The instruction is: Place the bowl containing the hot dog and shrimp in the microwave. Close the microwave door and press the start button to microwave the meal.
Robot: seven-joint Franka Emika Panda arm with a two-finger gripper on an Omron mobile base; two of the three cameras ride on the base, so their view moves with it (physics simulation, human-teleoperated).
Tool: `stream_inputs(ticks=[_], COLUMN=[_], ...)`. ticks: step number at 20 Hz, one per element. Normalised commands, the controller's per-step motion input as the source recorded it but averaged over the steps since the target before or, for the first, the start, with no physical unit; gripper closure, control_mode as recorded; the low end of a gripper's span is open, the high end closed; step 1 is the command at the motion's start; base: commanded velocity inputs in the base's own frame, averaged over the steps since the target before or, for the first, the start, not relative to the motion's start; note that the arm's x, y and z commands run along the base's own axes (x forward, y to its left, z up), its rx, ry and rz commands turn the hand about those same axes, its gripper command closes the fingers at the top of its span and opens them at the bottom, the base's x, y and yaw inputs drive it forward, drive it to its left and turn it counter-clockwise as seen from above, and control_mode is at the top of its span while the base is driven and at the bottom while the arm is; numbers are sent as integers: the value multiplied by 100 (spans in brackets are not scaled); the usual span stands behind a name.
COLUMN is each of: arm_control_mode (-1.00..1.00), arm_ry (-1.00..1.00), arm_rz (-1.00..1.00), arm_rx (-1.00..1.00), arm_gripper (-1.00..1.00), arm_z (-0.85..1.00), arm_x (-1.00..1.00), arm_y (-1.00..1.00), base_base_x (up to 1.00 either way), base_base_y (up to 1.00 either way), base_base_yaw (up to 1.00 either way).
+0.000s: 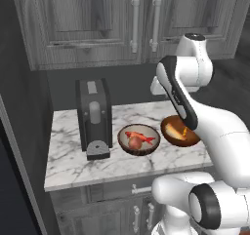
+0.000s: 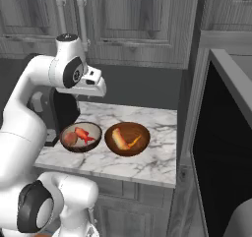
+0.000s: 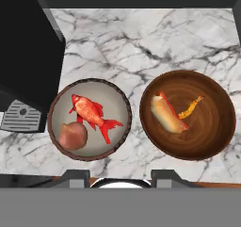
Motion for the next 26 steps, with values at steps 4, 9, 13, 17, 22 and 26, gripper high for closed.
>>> stream_inputs(ticks=[4, 9, 13, 17, 22, 26], arm_control_mode=[-100, -100, -100, -100, -100, -100], arm_ry=[0, -9, -11, -1, -3, -14], arm_rz=[-2, -20, -30, -33, -32, -27], arm_rx=[0, 0, 1, 2, 7, 14], arm_gripper=[-100, -100, -100, -100, -100, -100], arm_z=[-13, -60, -68, -55, -49, -39], arm_x=[-26, -56, -49, -39, -20, 0], arm_y=[0, -13, -44, -58, -69, -66], base_base_x=[0, 0, 0, 0, 0, 0], base_base_y=[0, 0, 0, 0, 0, 0], base_base_yaw=[0, 0, 0, 0, 0, 0])
